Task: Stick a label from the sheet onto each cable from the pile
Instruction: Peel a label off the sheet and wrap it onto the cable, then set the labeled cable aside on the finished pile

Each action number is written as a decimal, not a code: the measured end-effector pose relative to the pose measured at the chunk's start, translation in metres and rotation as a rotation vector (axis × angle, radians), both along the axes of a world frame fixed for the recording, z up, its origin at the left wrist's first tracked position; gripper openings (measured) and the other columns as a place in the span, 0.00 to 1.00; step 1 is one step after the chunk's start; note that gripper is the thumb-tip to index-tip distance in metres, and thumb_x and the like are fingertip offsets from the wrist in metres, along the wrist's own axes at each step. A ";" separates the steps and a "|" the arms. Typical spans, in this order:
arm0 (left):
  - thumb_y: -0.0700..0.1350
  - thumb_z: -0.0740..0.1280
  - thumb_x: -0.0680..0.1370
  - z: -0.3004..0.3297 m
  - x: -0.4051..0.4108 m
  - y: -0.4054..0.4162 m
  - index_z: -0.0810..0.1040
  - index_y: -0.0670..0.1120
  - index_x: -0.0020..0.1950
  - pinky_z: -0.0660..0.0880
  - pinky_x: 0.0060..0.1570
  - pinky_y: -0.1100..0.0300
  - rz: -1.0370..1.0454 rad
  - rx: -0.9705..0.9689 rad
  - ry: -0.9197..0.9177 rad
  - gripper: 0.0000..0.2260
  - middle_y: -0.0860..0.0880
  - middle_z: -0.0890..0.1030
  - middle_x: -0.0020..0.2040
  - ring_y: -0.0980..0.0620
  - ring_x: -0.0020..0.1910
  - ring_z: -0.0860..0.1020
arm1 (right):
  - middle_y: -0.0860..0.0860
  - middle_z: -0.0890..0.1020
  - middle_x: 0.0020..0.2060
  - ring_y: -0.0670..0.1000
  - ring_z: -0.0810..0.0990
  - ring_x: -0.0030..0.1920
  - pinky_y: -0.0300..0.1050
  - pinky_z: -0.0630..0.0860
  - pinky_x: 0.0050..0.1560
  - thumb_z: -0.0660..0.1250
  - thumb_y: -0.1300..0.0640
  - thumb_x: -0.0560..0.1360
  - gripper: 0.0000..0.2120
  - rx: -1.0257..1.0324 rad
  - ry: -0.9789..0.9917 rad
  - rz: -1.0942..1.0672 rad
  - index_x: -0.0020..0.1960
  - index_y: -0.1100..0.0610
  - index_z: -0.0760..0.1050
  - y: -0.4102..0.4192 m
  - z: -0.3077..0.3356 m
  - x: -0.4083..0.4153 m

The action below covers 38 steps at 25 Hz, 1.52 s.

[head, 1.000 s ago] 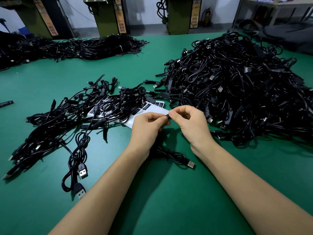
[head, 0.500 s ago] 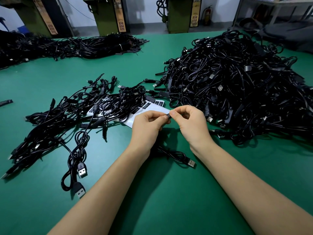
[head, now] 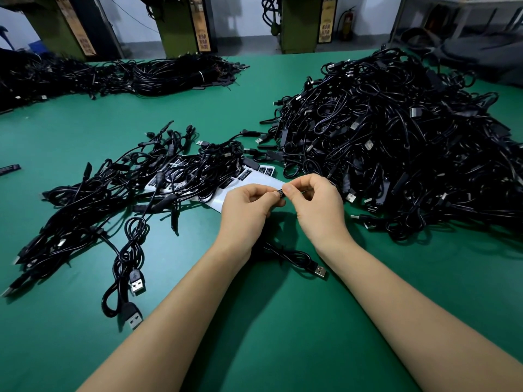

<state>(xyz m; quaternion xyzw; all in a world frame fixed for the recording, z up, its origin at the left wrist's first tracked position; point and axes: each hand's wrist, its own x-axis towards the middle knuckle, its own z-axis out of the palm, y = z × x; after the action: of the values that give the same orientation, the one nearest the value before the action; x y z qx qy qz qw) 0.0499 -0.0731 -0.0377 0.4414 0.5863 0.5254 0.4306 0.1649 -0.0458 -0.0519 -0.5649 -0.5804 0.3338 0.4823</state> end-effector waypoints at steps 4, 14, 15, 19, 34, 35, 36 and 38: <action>0.38 0.68 0.76 0.000 0.000 0.000 0.83 0.40 0.44 0.67 0.27 0.70 -0.003 0.007 -0.012 0.04 0.48 0.83 0.36 0.61 0.26 0.69 | 0.51 0.81 0.45 0.48 0.79 0.42 0.50 0.77 0.51 0.69 0.55 0.75 0.04 0.015 -0.020 -0.003 0.42 0.52 0.77 0.000 0.000 0.000; 0.38 0.68 0.76 0.002 0.001 0.000 0.82 0.43 0.43 0.67 0.28 0.71 0.008 -0.006 -0.048 0.04 0.51 0.83 0.33 0.59 0.26 0.68 | 0.47 0.81 0.35 0.44 0.80 0.36 0.51 0.80 0.48 0.66 0.58 0.78 0.06 -0.002 0.239 -0.081 0.43 0.49 0.75 0.002 0.000 0.005; 0.38 0.68 0.76 0.002 0.001 0.000 0.82 0.44 0.43 0.67 0.28 0.71 0.013 -0.004 -0.057 0.04 0.51 0.83 0.34 0.58 0.27 0.68 | 0.47 0.81 0.35 0.43 0.81 0.35 0.52 0.80 0.47 0.64 0.55 0.79 0.07 -0.019 0.255 -0.082 0.42 0.49 0.75 0.003 0.001 0.005; 0.38 0.68 0.76 0.001 0.000 -0.001 0.83 0.43 0.42 0.68 0.30 0.70 -0.006 0.030 -0.061 0.05 0.49 0.83 0.35 0.57 0.31 0.70 | 0.49 0.84 0.35 0.48 0.83 0.40 0.51 0.79 0.48 0.72 0.48 0.72 0.08 -0.020 0.150 0.058 0.42 0.51 0.77 0.000 0.001 0.004; 0.41 0.69 0.77 0.004 -0.005 -0.004 0.81 0.40 0.43 0.66 0.27 0.68 -0.044 -0.003 0.077 0.05 0.48 0.83 0.36 0.59 0.26 0.68 | 0.49 0.85 0.32 0.45 0.82 0.34 0.33 0.75 0.35 0.57 0.59 0.81 0.10 -0.070 0.290 0.132 0.46 0.53 0.76 0.005 0.002 0.010; 0.40 0.68 0.77 0.009 -0.009 -0.006 0.81 0.42 0.42 0.66 0.27 0.67 -0.037 -0.013 0.072 0.05 0.49 0.83 0.36 0.58 0.26 0.68 | 0.49 0.85 0.32 0.44 0.82 0.34 0.33 0.75 0.35 0.56 0.59 0.82 0.11 -0.080 0.328 0.091 0.47 0.53 0.76 0.006 0.003 0.011; 0.39 0.67 0.78 0.016 -0.016 -0.008 0.81 0.43 0.42 0.66 0.26 0.67 -0.018 -0.018 0.080 0.06 0.49 0.84 0.36 0.57 0.26 0.68 | 0.50 0.85 0.33 0.45 0.81 0.34 0.34 0.75 0.35 0.55 0.59 0.82 0.11 -0.092 0.378 0.046 0.48 0.54 0.75 0.007 0.005 0.013; 0.37 0.65 0.78 0.036 -0.043 -0.011 0.81 0.44 0.43 0.65 0.24 0.68 0.054 -0.015 0.093 0.07 0.49 0.84 0.35 0.58 0.25 0.68 | 0.52 0.85 0.32 0.46 0.81 0.33 0.36 0.74 0.35 0.55 0.60 0.82 0.10 -0.133 0.519 -0.012 0.48 0.57 0.75 0.009 0.009 0.019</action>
<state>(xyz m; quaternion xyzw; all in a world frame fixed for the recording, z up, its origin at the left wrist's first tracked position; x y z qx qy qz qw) 0.0065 -0.0845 -0.0020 0.4463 0.6212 0.5112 0.3919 0.1835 -0.0367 -0.0432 -0.4940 -0.4108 0.5022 0.5788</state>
